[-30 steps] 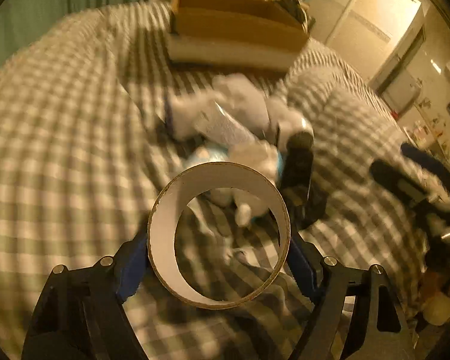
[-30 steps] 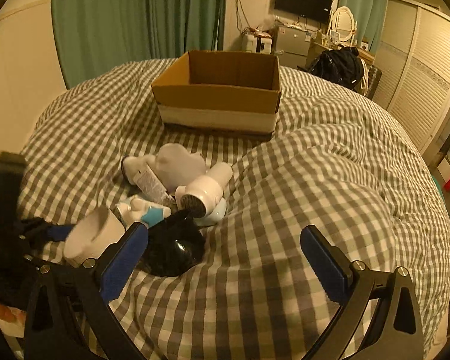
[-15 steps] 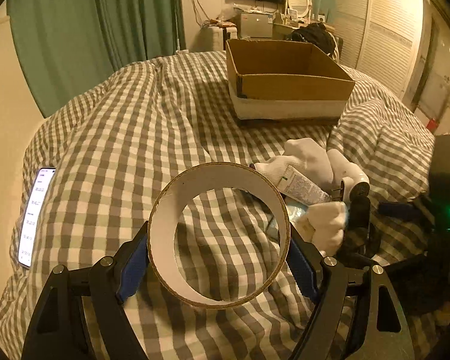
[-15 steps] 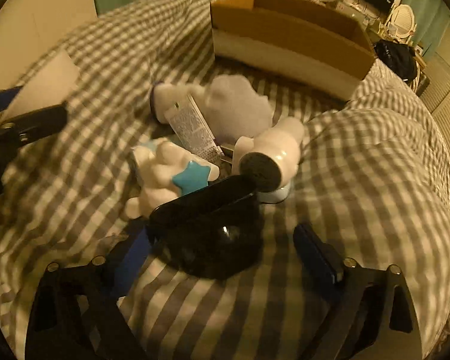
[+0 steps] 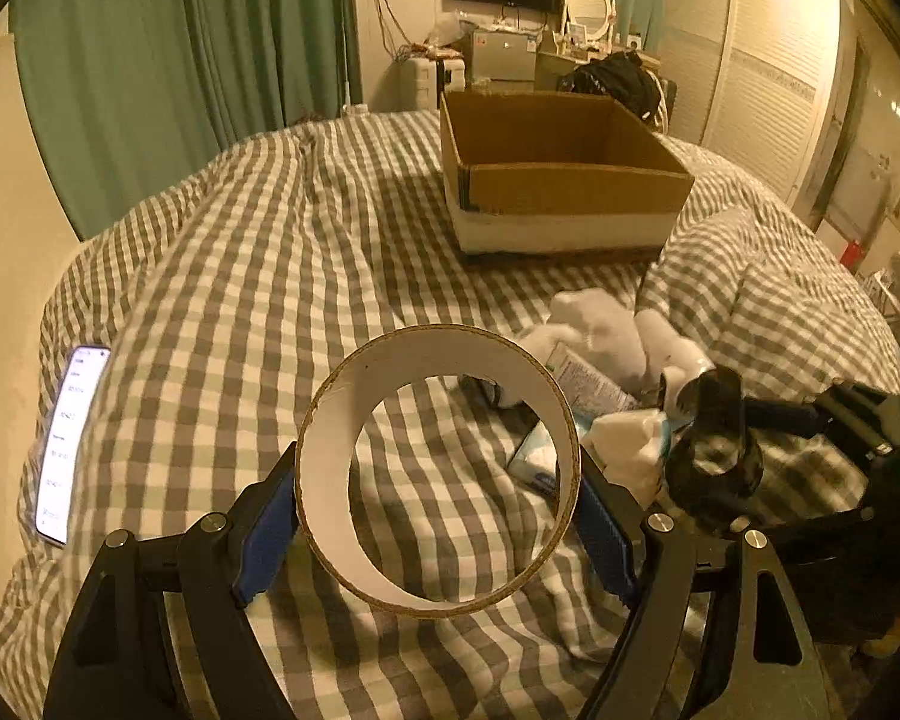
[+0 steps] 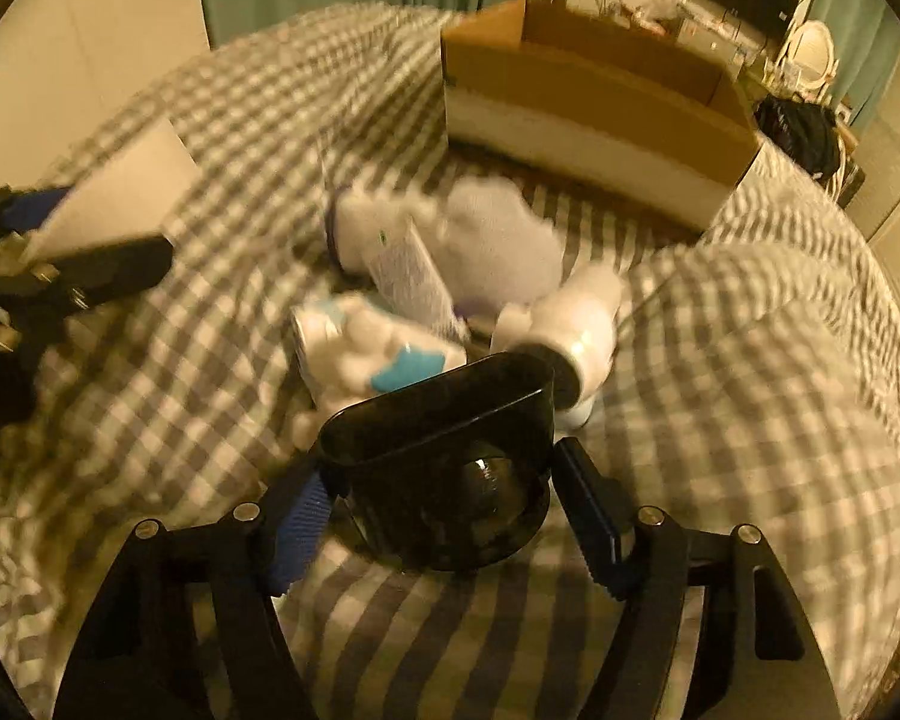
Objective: Organize objects
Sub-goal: 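Grasp the tape roll with the left tool while the right tool grasps the black round object, then carry both items over the cardboard box and open both tools to drop them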
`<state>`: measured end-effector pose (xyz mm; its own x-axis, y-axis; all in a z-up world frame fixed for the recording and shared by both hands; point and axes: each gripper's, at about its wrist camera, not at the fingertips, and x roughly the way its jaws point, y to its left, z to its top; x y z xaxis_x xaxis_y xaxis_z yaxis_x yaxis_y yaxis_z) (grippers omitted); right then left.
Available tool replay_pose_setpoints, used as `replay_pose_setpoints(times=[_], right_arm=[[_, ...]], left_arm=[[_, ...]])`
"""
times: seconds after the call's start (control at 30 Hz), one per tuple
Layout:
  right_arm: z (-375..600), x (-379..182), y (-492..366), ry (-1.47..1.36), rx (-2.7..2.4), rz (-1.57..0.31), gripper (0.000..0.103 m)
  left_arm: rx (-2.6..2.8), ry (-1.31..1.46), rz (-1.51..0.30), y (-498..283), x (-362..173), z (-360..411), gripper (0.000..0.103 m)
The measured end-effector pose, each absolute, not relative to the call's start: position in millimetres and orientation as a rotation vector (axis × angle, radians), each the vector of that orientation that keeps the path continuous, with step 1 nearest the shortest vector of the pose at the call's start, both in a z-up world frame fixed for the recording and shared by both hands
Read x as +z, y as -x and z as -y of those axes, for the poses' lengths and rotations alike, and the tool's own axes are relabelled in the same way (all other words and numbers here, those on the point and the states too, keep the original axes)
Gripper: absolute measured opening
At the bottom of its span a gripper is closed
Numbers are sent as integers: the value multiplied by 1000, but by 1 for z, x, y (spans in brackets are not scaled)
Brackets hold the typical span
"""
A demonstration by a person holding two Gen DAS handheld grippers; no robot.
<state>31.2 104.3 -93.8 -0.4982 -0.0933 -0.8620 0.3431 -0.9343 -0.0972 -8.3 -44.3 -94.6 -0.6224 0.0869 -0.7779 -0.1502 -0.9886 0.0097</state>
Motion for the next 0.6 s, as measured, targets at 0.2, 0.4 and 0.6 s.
replay_pose_setpoints(times=[0.2, 0.4, 0.6], right_arm=[[-104, -48, -31, -1274, -2554, -389, 31], [-110, -54, -26, -1310, -2552, -360, 29], [-127, -59, -31, -1332, -2562, -312, 28]], left_arm=[[2735, 1229, -111, 6, -74, 44, 84], [2742, 1241, -112, 8, -75, 47, 84], [2733, 1250, -108, 13, -80, 46, 84]])
